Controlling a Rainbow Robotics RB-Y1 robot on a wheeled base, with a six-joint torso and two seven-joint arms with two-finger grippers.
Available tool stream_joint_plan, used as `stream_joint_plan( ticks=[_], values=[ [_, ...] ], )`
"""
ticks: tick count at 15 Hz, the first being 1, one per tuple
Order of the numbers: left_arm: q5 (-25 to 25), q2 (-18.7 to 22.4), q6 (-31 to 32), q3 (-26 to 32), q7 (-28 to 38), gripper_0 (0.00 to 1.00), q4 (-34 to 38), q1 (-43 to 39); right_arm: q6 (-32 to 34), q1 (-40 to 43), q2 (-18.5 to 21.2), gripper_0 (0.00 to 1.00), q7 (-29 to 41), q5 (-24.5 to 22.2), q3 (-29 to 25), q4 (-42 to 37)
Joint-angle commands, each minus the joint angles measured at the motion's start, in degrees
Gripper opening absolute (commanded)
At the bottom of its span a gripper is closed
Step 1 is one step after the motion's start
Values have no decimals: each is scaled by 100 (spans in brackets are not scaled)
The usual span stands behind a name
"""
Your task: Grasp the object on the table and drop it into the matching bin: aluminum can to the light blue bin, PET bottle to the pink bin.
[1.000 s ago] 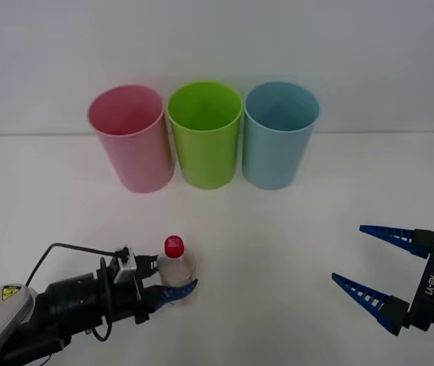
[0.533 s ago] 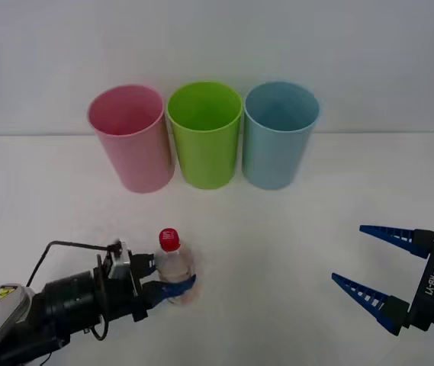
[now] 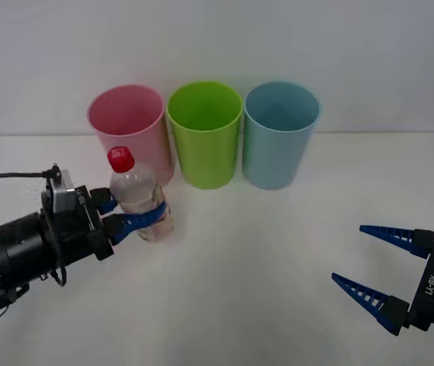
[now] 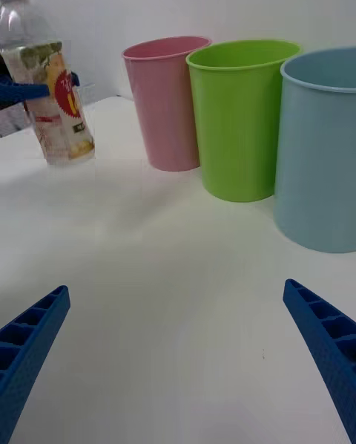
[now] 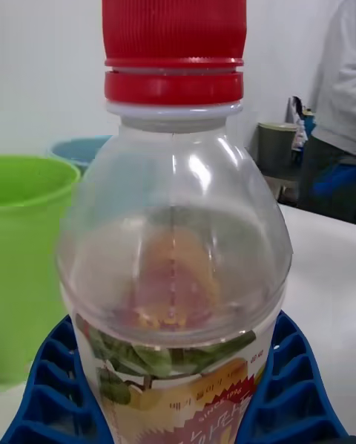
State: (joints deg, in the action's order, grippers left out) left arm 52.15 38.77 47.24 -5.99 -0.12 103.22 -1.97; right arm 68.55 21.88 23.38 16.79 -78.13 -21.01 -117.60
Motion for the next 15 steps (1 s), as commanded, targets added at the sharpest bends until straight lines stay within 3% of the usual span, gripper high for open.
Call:
stream_joint_plan(
  ticks=[1,6,8,11,15],
  values=[
    [6,315,-329,406,540,1,313,117,0,0,0,100,0,0,0,0],
    [23,939,-1551,511,1630,1,568,829,0,0,0,100,0,0,0,0],
    [357,939,-2008,511,1920,1,506,1014,0,0,0,100,0,0,0,0],
    [858,939,-2105,503,2201,1,111,1383,0,0,0,100,0,0,0,0],
    [850,807,-2307,116,2183,1,-724,2192,0,0,0,100,0,0,0,0]
  ],
)
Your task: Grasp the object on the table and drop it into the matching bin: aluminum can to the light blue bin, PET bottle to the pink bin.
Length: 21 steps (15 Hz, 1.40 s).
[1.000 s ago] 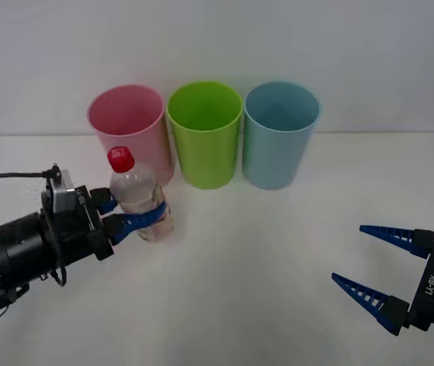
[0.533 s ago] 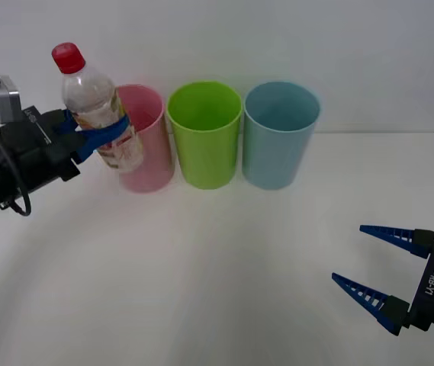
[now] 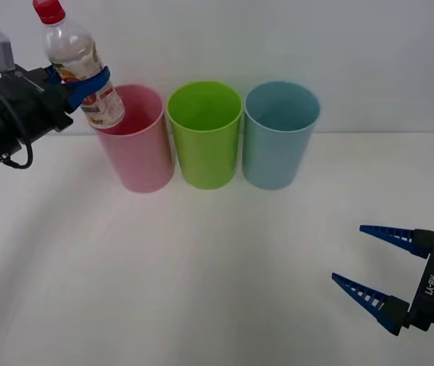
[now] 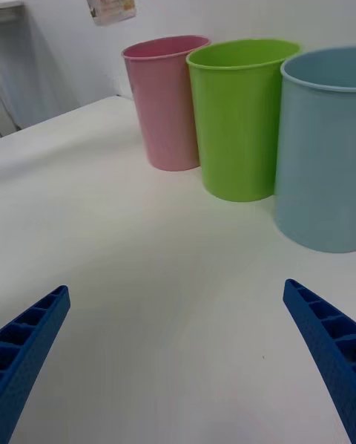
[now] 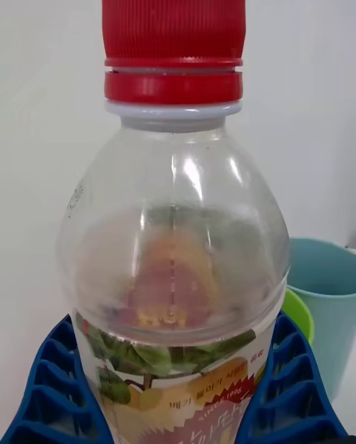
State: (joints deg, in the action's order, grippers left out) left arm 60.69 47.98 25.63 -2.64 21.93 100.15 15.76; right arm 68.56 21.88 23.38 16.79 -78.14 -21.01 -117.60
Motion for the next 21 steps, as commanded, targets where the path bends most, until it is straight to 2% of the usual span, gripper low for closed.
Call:
stream_joint_plan(
  ticks=[1,6,18,19,21],
  values=[
    [-5,-192,-172,-281,-22,1,-619,595,0,0,0,100,0,0,0,0],
    [232,-526,-190,-404,-83,1,-1489,1271,0,0,0,100,0,0,0,0],
    [602,-667,-269,-404,-92,1,-1569,1280,0,0,0,100,0,0,0,0],
    [602,-676,-304,-413,-83,15,-1569,1271,0,0,0,100,0,0,0,0],
    [566,-685,-322,-404,-101,71,-1569,1280,0,0,0,100,0,0,0,0]
  ],
)
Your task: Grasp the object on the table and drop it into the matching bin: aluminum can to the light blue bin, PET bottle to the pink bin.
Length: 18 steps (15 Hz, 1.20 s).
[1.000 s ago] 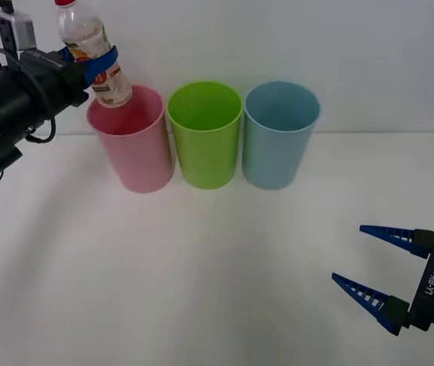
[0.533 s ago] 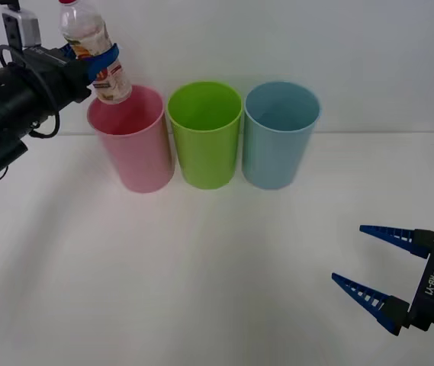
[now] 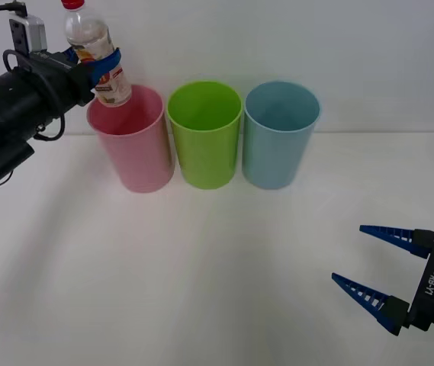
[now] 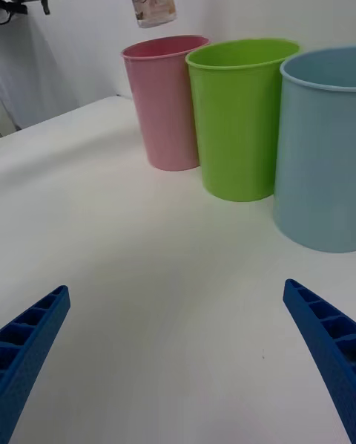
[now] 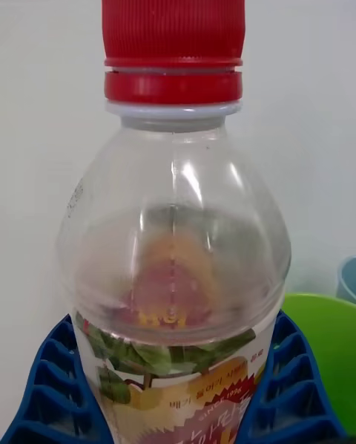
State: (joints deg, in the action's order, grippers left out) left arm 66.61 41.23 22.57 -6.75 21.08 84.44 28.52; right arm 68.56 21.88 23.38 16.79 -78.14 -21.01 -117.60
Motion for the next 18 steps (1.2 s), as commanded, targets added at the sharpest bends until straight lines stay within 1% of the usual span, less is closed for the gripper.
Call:
stream_joint_plan(
  ticks=[1,2,3,12,13,16,18],
  values=[
    [-25,-10,-25,7,-25,91,2,4,0,0,0,100,0,0,0,0],
    [-60,-10,-16,-2,-34,99,2,4,0,0,0,100,0,0,0,0],
    [-60,-10,-16,-2,2,100,2,4,0,0,0,100,0,0,0,0],
    [-350,-1,63,7,-16,100,2,-5,0,0,0,100,0,0,0,0],
    [-491,43,204,34,-25,100,2,-5,0,0,0,100,0,0,0,0],
    [-1176,429,863,139,-157,100,2,-92,0,0,0,100,0,0,0,0],
    [-1352,482,1276,438,-350,100,46,-312,0,0,0,100,0,0,0,0]
  ],
)
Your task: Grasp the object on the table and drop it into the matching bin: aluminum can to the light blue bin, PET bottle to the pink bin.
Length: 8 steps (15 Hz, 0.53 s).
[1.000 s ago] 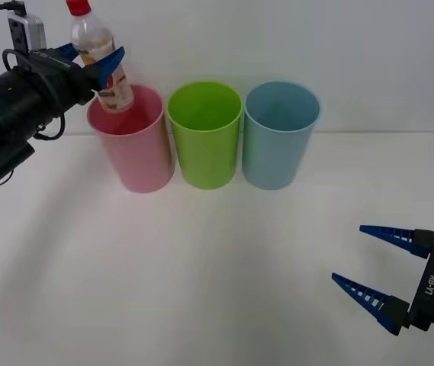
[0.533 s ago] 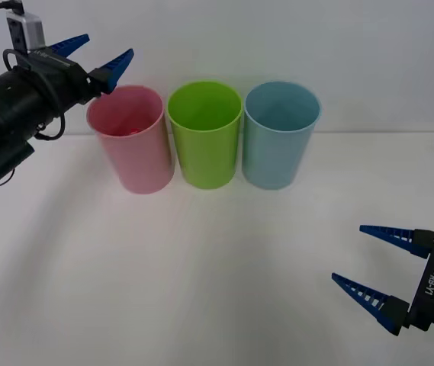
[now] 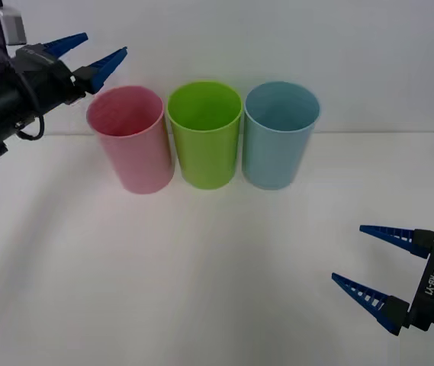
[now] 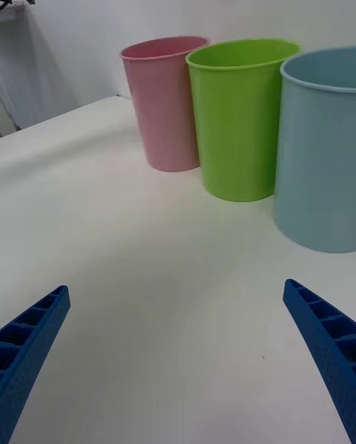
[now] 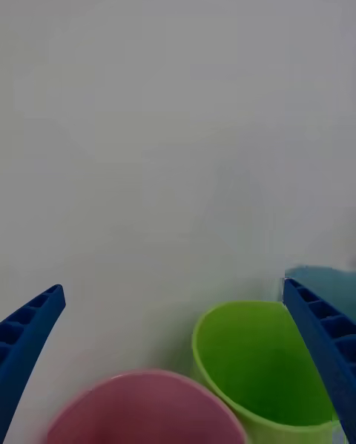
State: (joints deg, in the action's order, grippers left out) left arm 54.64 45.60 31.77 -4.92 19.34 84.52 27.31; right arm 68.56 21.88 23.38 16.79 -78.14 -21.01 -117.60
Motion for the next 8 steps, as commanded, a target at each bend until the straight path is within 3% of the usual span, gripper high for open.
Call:
stream_joint_plan(
  ticks=[1,8],
  values=[
    [-252,45,638,457,-264,100,118,-411,0,0,0,100,0,0,0,0],
    [-647,45,2150,1547,-449,100,663,-1870,0,0,0,100,0,0,0,0]
  ],
)
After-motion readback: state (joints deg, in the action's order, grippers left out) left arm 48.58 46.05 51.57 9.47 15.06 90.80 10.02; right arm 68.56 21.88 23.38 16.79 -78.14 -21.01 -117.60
